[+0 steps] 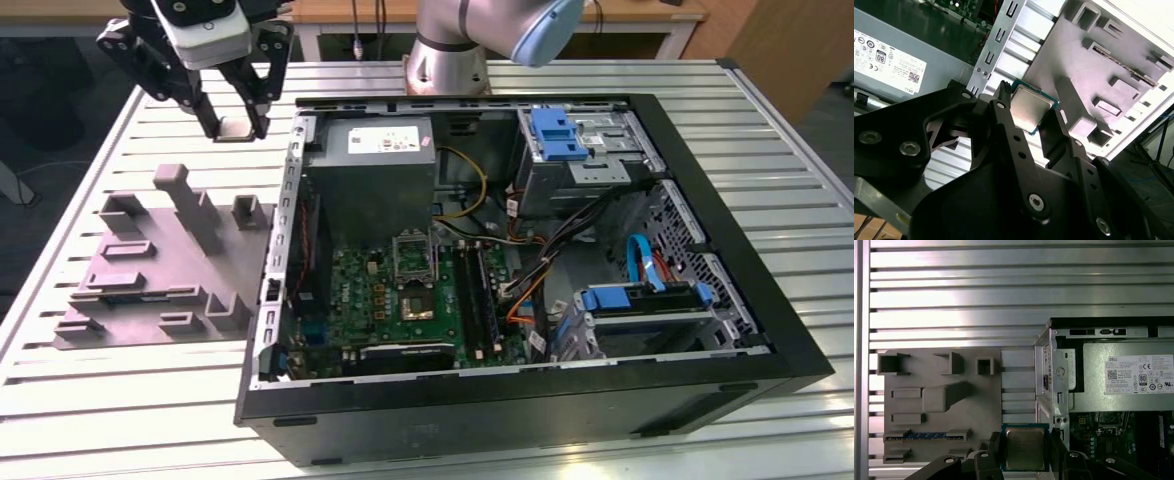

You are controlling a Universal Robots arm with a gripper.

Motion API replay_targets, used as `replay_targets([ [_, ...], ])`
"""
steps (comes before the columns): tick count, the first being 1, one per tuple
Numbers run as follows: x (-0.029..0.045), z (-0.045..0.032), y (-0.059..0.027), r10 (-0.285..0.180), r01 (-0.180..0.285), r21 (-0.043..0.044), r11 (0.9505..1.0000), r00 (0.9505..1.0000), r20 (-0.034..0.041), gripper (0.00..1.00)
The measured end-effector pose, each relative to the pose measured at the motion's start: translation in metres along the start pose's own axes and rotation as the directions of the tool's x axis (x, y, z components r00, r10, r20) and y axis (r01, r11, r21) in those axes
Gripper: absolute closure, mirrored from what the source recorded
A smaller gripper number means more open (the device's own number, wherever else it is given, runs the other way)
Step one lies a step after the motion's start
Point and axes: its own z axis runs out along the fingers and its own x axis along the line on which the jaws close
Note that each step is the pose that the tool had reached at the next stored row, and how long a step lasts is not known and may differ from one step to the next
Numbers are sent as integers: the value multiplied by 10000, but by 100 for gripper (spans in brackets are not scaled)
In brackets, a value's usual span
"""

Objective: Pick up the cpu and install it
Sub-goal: 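Pick up the cpu and move it towards the insertion slot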

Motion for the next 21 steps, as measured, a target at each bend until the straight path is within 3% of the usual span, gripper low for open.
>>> replay_targets([
  [5,-29,0,-12,-1,1,-1,10000,10000,1,53],
  [13,-48,-4,-161,3,-3,-1,10000,10000,1,53],
  [21,-177,-3,-161,3,-3,0,10000,10000,0,53],
])
